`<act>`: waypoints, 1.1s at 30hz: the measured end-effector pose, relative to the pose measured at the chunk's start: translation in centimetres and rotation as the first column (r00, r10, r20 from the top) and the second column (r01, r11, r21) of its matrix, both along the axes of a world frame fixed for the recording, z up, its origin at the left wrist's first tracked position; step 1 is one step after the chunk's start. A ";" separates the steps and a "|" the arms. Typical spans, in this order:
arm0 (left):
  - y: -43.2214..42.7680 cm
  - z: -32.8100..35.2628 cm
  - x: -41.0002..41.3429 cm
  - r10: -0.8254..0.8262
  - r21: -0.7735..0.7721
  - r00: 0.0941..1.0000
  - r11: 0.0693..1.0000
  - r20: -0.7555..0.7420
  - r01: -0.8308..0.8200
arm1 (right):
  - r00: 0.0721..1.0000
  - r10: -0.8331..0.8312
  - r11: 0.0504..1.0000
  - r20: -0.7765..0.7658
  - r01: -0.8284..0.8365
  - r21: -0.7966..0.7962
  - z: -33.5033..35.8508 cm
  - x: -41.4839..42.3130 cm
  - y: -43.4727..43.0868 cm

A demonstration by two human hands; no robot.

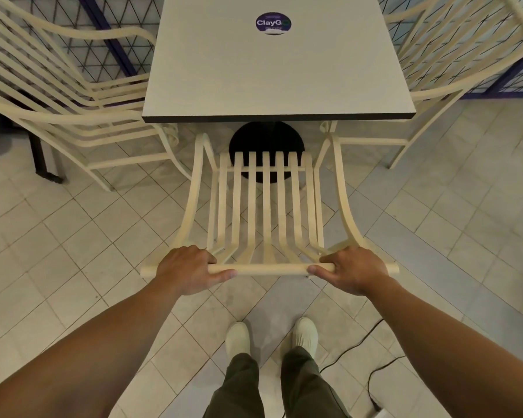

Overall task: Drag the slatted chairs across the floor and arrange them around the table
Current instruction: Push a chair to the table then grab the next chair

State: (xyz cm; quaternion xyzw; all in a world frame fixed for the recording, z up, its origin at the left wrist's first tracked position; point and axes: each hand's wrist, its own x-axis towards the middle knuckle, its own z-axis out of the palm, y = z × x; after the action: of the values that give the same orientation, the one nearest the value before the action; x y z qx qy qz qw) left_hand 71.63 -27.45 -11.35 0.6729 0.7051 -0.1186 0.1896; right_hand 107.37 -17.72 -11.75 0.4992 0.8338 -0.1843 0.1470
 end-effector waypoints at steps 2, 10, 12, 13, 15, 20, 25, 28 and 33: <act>0.2 0.0 -0.1 -0.003 0.007 1.000 1.000 -0.011 0.004 | 1.000 0.009 1.000 0.001 -0.009 0.007 -0.1 0.0 0.2; 3.0 0.1 -0.4 -0.034 0.056 0.999 0.998 -0.026 0.036 | 0.998 0.052 0.998 -0.024 -0.051 0.048 -0.3 -0.2 2.7; 3.6 0.1 -0.5 -0.047 0.079 0.998 0.996 -0.032 0.049 | 0.998 0.061 0.996 -0.022 -0.060 0.060 -0.4 -0.2 3.4; 3.9 0.1 -0.5 -0.049 0.086 0.998 0.995 -0.031 0.051 | 0.998 0.063 0.996 -0.021 -0.061 0.063 -0.4 -0.2 3.7; 4.5 0.0 -0.6 -0.049 0.094 0.998 0.994 -0.030 0.052 | 0.998 0.061 0.996 -0.019 -0.060 0.068 -0.5 -0.3 4.3; 5.8 -0.1 -0.5 -0.040 0.100 0.999 0.994 -0.030 0.042 | 0.998 0.057 0.996 -0.022 -0.055 0.064 -0.5 -0.3 5.7; 6.8 -0.3 -0.6 -0.050 0.108 0.998 0.993 -0.043 0.054 | 0.998 0.059 0.996 -0.034 -0.057 0.063 -0.5 -0.3 7.1; 7.3 -0.5 -0.8 -0.043 0.109 0.998 0.993 -0.044 0.048 | 0.997 0.065 0.996 -0.036 -0.063 0.063 -0.4 -0.5 7.7; 8.2 -0.4 -0.9 -0.034 0.099 0.998 0.994 -0.043 0.038 | 0.997 0.071 0.996 -0.033 -0.069 0.058 -0.1 -0.8 8.6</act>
State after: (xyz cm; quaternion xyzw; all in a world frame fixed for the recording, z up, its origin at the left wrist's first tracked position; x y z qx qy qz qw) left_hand 70.77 -19.27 -11.80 0.6916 0.7017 -0.1003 0.1389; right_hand 106.52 -9.08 -11.87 0.4705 0.8580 -0.1640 0.1247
